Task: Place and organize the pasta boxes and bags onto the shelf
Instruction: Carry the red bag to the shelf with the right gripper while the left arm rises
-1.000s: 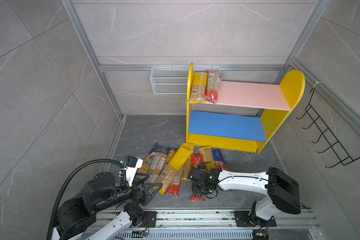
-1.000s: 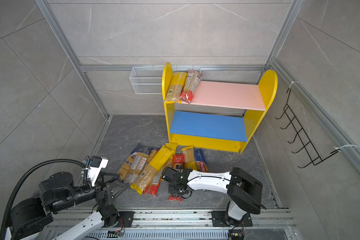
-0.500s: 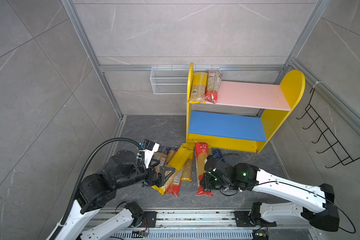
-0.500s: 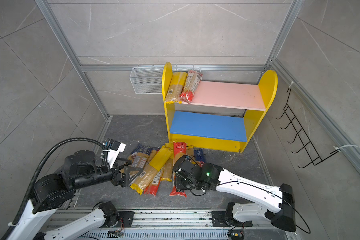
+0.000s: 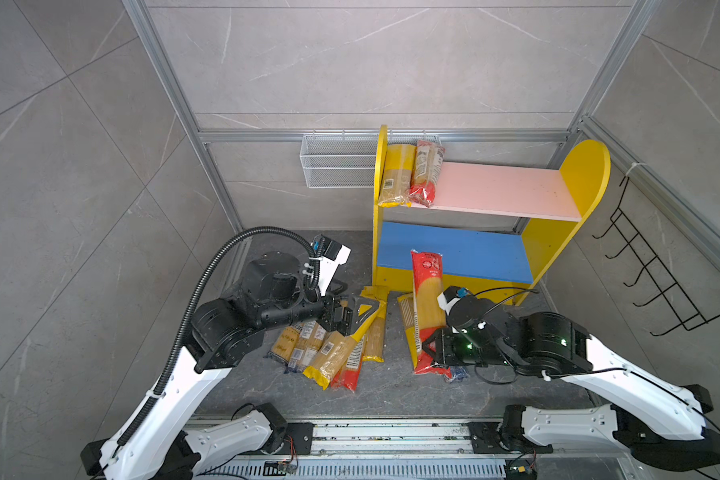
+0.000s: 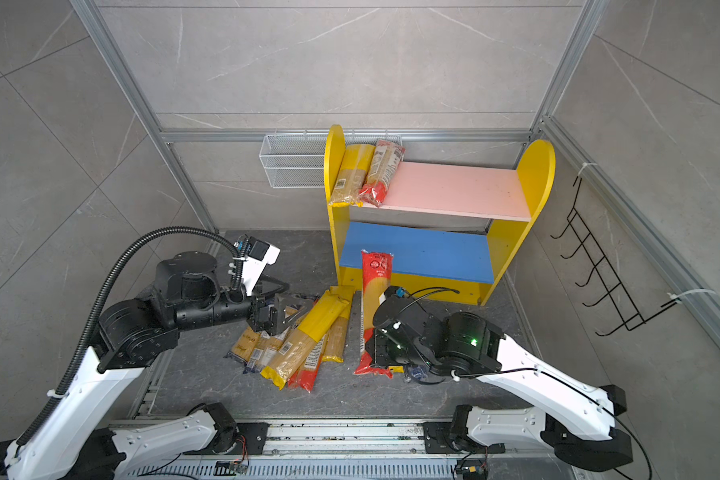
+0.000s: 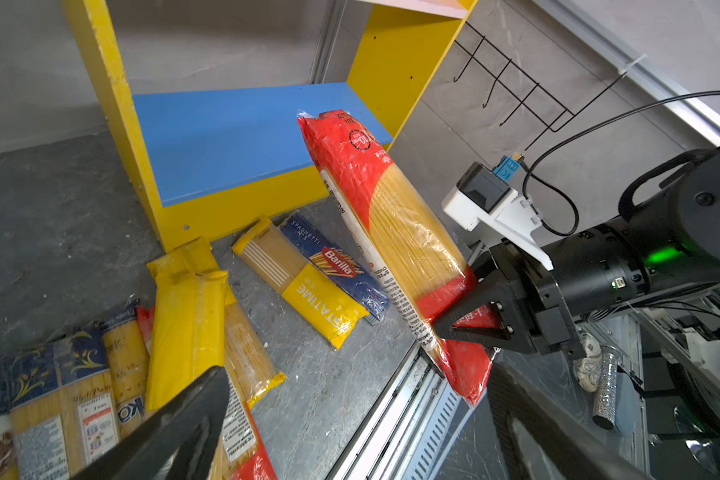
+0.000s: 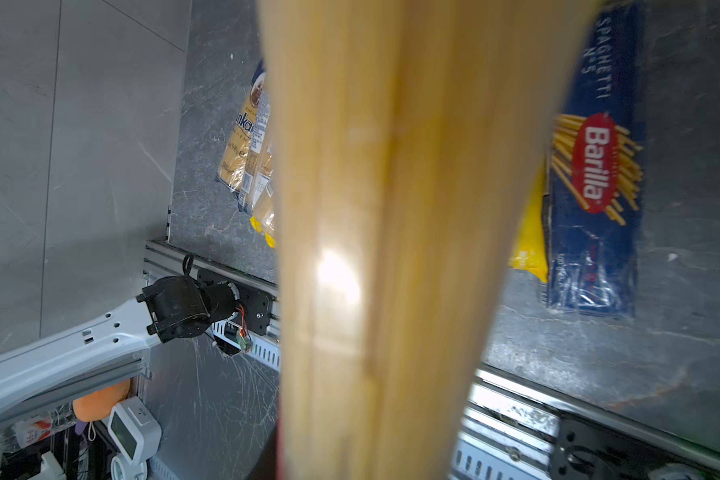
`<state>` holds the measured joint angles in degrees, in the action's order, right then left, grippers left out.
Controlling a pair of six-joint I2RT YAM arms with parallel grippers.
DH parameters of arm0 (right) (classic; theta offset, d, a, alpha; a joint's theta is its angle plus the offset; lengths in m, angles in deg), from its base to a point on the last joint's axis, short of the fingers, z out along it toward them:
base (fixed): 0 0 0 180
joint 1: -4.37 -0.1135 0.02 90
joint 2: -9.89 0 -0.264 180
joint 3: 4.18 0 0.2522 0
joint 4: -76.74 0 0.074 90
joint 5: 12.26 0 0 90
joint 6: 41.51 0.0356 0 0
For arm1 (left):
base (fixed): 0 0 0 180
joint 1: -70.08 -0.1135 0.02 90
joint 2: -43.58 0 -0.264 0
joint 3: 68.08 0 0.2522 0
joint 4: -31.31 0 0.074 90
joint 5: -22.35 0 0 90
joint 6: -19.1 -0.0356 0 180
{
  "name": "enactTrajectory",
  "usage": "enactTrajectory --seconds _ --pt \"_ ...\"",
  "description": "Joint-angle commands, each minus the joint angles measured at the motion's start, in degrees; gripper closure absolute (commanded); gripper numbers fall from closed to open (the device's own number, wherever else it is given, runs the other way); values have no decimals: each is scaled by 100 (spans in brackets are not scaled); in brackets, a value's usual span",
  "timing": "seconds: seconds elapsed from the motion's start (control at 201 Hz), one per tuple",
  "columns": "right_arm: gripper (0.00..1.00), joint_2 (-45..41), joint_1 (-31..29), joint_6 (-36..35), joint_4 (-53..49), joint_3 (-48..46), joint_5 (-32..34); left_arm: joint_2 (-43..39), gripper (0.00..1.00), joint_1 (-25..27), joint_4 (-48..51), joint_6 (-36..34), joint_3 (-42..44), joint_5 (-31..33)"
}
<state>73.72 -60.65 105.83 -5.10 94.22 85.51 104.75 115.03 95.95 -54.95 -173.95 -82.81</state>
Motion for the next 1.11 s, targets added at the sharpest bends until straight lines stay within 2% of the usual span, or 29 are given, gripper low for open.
enactTrajectory --seconds 0.0,0.244,0.438,0.513,0.727,0.936,1.105 --pt "100 -147 21 -207 -243 731 750 230 0 -35 -223 -323 -390 -331" --pt "100 37 32 -410 -689 1928 1234 761 0 -37 -347 -461 -954 -766" --pt "100 650 99 -772 -1175 3316 1676 1311 0 -34 -373 -562 -1692 -917" --pt "100 979 334 -939 -1340 3850 1666 1558 0 -32 -357 -600 -2010 -944" --pt "100 1777 1969 -1437 -1661 5148 755 2009 0 -32 -493 -632 -2428 -1096" --pt "100 2771 3271 -2164 -1689 6513 -538 2346 0 -35 -504 -790 -2847 -1117" --pt "100 3276 4208 -2562 -1268 6838 -1664 2579 0 -38 -503 -922 -3157 -1073"
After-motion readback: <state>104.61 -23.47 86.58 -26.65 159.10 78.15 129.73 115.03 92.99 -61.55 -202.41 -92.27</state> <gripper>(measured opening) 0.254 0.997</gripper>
